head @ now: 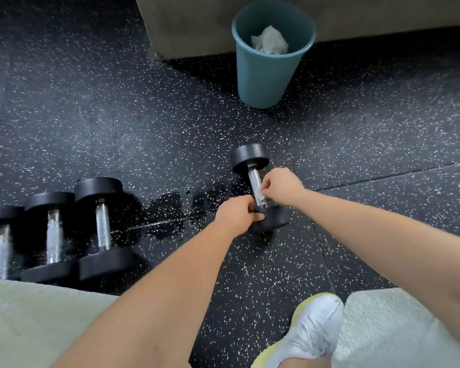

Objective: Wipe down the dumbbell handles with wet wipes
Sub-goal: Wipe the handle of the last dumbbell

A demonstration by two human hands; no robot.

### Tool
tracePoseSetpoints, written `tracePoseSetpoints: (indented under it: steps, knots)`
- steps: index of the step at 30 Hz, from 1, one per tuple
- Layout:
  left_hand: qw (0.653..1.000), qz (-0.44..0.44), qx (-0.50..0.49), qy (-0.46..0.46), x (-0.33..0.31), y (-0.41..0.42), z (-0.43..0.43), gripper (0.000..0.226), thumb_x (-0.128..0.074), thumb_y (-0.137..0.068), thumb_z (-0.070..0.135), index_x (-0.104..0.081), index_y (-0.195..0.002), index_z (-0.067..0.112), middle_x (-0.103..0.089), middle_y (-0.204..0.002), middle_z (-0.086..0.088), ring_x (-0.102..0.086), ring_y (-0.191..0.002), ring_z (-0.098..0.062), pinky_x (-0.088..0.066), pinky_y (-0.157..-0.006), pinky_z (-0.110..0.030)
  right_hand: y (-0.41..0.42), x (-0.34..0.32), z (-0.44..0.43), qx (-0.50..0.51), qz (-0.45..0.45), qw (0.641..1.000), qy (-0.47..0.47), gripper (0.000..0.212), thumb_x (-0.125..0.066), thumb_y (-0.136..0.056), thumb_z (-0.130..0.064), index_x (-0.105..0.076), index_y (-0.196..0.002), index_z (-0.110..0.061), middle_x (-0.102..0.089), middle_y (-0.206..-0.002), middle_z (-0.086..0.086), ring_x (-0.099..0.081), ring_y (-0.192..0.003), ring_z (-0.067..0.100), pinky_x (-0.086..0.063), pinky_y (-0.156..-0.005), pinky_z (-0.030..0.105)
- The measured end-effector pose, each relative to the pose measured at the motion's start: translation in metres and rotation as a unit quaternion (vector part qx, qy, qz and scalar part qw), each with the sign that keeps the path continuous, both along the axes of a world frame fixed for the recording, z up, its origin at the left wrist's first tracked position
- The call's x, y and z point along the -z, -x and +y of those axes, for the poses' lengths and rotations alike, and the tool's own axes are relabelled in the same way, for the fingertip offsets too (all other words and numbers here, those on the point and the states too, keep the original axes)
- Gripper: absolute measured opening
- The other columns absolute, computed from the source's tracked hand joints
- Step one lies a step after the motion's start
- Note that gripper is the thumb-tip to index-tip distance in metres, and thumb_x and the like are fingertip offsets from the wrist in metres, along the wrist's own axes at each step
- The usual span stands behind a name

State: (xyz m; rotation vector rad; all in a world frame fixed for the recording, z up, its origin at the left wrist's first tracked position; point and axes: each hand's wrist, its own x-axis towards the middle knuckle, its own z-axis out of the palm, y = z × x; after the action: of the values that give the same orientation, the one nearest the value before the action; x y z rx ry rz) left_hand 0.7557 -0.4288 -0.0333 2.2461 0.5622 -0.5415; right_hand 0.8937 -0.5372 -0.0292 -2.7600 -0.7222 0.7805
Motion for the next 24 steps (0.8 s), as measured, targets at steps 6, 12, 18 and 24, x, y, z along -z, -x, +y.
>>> tracePoseSetpoints:
  steps: [6, 12, 18, 24]
  knots:
    - [1.0, -0.006, 0.004, -0.002, -0.005, -0.001, -0.006, 0.014, -0.071, -0.095, 0.042, -0.062, -0.095, 0.031, -0.062, -0.091, 0.011, -0.062, -0.092, -0.021, -0.049, -0.078, -0.035, -0.007, 0.001, 0.024, 0.093, -0.027, 0.993, -0.072, 0.019, -0.062, -0.086, -0.015, -0.072, -0.071, -0.018, -0.072, -0.077, 0.002, -0.068, -0.075, 0.024, -0.057, -0.067, 0.033]
    - [1.0, 0.009, 0.017, -0.018, -0.005, -0.004, -0.002, 0.016, -0.073, -0.095, 0.039, -0.064, -0.088, 0.027, -0.07, -0.098, 0.0, -0.065, -0.091, -0.025, -0.053, -0.079, -0.037, 0.008, -0.001, 0.008, -0.022, 0.005, 0.999, 0.036, 0.014, -0.06, -0.084, -0.016, -0.074, -0.081, -0.017, -0.072, -0.085, 0.004, -0.068, -0.081, 0.027, -0.058, -0.071, 0.034]
    - [0.999, 0.003, 0.027, -0.039, 0.0, -0.005, -0.001, 0.024, -0.073, -0.094, 0.046, -0.066, -0.101, 0.025, -0.068, -0.099, 0.004, -0.064, -0.092, -0.023, -0.052, -0.081, -0.037, -0.001, -0.011, 0.012, 0.012, -0.013, 1.0, -0.005, 0.017, -0.059, -0.083, -0.013, -0.073, -0.075, -0.019, -0.073, -0.082, 0.001, -0.068, -0.078, 0.024, -0.058, -0.071, 0.032]
    - [0.998, 0.008, 0.05, -0.022, -0.005, -0.006, 0.004, 0.037, -0.064, -0.089, 0.068, -0.066, -0.097, 0.032, -0.07, -0.095, 0.01, -0.065, -0.088, -0.016, -0.052, -0.079, -0.035, 0.01, -0.005, 0.015, -0.001, -0.028, 0.999, 0.019, 0.017, -0.056, -0.089, -0.019, -0.072, -0.081, -0.016, -0.068, -0.08, 0.002, -0.065, -0.075, 0.026, -0.048, -0.063, 0.03]
